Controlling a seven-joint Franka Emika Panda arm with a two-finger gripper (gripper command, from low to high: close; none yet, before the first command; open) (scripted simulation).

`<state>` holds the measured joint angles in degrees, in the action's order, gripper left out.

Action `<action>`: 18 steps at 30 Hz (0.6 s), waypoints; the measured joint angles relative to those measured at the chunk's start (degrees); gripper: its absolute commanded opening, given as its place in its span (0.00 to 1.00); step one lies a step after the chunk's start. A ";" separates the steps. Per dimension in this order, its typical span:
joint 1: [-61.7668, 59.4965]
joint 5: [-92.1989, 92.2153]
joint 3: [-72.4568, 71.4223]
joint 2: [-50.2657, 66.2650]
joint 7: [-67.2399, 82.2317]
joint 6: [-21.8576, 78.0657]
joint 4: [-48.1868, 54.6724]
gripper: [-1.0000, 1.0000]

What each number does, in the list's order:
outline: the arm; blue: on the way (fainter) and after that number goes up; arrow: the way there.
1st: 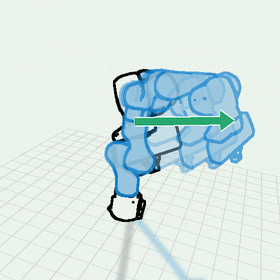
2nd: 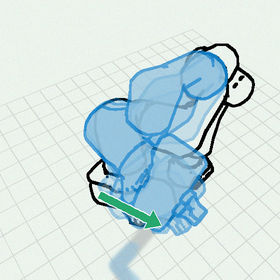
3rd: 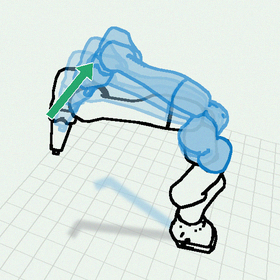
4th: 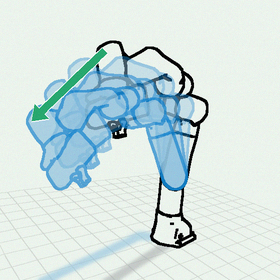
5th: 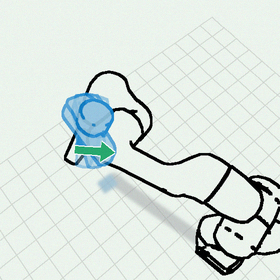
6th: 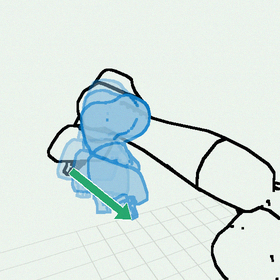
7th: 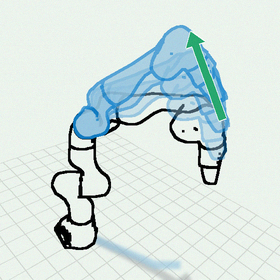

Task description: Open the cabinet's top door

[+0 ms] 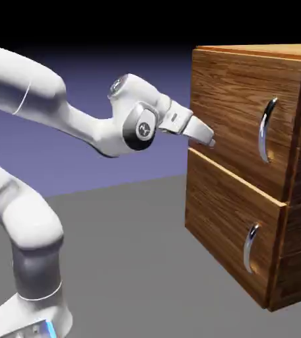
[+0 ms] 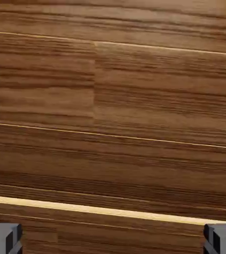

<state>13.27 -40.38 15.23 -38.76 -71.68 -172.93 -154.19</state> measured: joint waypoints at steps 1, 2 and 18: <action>0.78 -2.49 0.94 -0.38 -1.80 0.07 0.42 0.50; 1.55 -4.98 1.88 -0.75 -3.61 0.13 0.84 0.50; 13.97 -44.85 16.91 -6.78 -32.46 1.20 7.56 0.50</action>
<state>27.24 -85.23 32.14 -45.54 -104.15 -171.73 -146.63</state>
